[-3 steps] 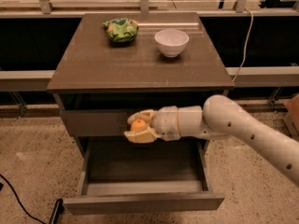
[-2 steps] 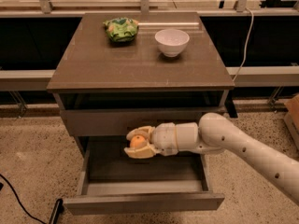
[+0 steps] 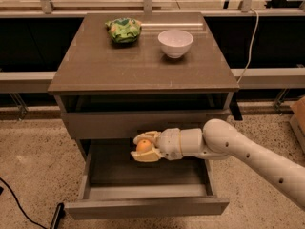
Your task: Place orange into middle drawer
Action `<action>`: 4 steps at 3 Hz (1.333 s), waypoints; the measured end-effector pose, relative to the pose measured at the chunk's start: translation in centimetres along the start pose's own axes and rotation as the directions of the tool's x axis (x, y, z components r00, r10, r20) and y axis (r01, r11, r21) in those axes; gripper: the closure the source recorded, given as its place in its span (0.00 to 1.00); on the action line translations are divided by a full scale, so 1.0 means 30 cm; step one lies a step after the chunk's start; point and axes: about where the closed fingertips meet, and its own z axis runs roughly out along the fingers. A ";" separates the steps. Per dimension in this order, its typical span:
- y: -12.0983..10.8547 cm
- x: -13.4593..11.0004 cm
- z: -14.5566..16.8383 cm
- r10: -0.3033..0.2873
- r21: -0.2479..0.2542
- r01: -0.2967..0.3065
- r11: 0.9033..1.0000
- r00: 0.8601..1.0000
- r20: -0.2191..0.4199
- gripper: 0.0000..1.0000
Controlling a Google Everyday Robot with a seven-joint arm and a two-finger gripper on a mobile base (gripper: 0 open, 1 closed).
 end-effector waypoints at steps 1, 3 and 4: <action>-0.091 0.273 -0.008 -0.046 0.158 0.055 0.986 0.997 -0.059 1.00; -0.198 0.541 0.013 -0.057 0.198 0.072 0.978 0.995 -0.082 1.00; -0.242 0.647 0.072 0.062 0.085 -0.059 0.995 0.998 -0.028 1.00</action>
Offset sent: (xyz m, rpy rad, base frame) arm 0.0410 -0.0752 -0.1840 -0.1461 -0.1921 -0.2406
